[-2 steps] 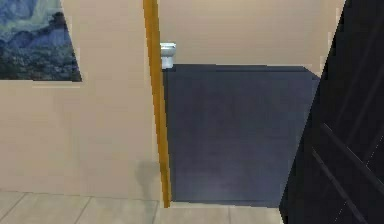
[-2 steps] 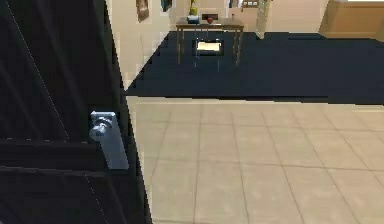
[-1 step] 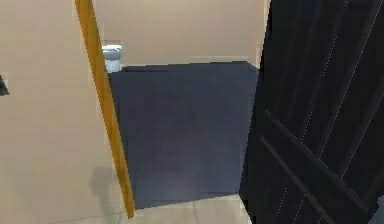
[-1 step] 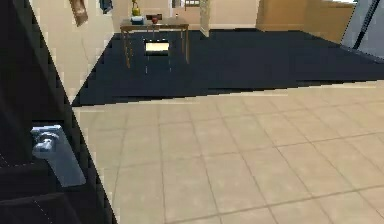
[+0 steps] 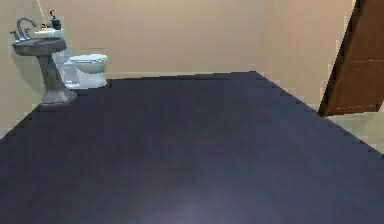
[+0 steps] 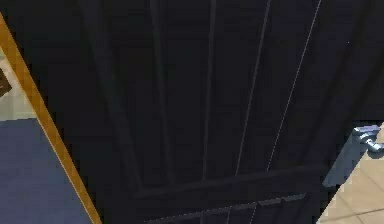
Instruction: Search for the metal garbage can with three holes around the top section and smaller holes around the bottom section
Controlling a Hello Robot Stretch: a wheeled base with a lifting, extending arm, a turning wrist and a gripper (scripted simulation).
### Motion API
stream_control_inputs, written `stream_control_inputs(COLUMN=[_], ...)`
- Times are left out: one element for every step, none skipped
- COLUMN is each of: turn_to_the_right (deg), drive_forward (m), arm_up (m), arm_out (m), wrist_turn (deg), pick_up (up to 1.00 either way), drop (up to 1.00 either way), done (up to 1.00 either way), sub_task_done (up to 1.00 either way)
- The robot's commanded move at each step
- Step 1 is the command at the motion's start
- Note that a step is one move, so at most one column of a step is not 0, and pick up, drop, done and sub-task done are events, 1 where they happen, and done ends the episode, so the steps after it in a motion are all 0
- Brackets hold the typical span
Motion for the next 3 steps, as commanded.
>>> stream_control_inputs(turn_to_the_right=[6.0,0.0,-45.0], drive_forward=[0.0,0.35,0.0], arm_up=[0.0,0.0,0.0], arm_out=[0.0,0.0,0.0], wrist_turn=[0.0,0.0,0.0], pick_up=[0.0,0.0,0.0], drop=[0.0,0.0,0.0], done=[0.0,0.0,0.0], sub_task_done=[0.0,0.0,0.0])
